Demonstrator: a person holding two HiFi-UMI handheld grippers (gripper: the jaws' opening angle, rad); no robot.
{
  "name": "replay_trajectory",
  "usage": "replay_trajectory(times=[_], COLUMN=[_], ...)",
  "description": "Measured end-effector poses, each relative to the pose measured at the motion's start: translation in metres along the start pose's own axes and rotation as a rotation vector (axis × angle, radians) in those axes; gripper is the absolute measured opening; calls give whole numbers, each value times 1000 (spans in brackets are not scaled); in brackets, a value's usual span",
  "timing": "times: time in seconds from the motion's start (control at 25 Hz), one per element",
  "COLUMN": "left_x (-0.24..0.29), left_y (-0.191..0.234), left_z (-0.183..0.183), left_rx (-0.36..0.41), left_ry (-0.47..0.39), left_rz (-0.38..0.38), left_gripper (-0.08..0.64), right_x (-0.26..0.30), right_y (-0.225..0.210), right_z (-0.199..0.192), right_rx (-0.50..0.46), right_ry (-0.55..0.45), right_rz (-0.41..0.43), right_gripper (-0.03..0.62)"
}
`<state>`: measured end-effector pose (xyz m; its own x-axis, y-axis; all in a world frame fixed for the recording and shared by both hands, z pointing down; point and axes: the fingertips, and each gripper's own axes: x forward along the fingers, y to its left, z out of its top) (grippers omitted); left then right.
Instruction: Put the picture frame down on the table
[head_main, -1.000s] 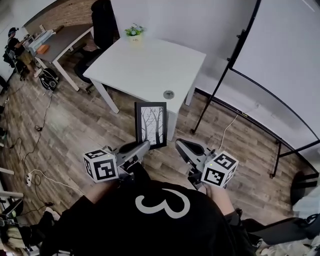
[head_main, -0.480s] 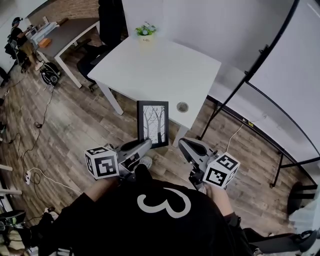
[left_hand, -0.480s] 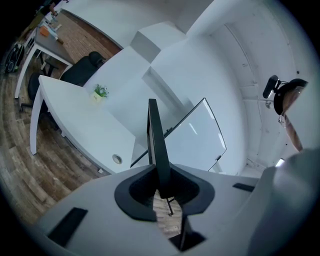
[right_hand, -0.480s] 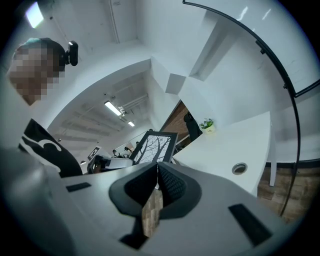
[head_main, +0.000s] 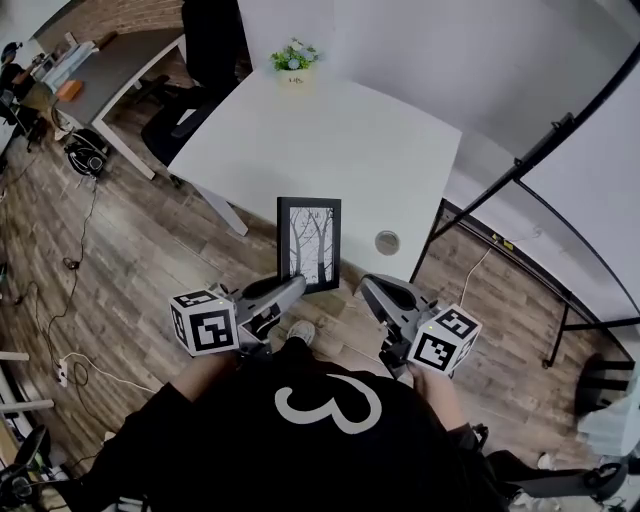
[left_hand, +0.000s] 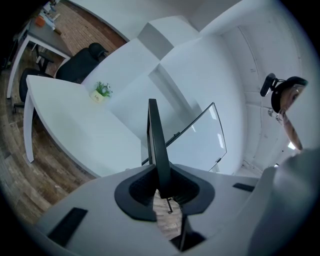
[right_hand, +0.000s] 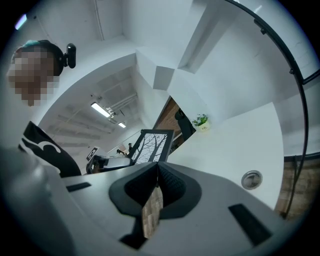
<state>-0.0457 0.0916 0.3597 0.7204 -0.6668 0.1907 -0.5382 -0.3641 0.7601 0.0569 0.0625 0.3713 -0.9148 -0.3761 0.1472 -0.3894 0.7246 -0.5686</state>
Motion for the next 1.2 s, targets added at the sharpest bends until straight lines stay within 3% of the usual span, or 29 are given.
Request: replay_trajectory(times=[0.12,0.2,0.56,0.88,1.2], left_x=[-12,-15,-16,-1,8], left_y=[51,62,70,82,74], left_z=[46,55,63,85,79], left_rx=[-41,-44,-15,-18,9], left_ry=[3,0,27,64,91], left_rz=[-11,-20,-92,-149,-170], left_gripper=[70,70,71,71,71], right_x=[67,83,95,97,85], right_y=[-10,-9,-2,-15,-19], right_z=[10,12,22,27,24], right_rx=[19,11,-44,-21,-9], right_ry=[32,49,28,-15,-46], right_rz=[-24,-31,-88,-168,-194], right_gripper=[23,23,23,23,23])
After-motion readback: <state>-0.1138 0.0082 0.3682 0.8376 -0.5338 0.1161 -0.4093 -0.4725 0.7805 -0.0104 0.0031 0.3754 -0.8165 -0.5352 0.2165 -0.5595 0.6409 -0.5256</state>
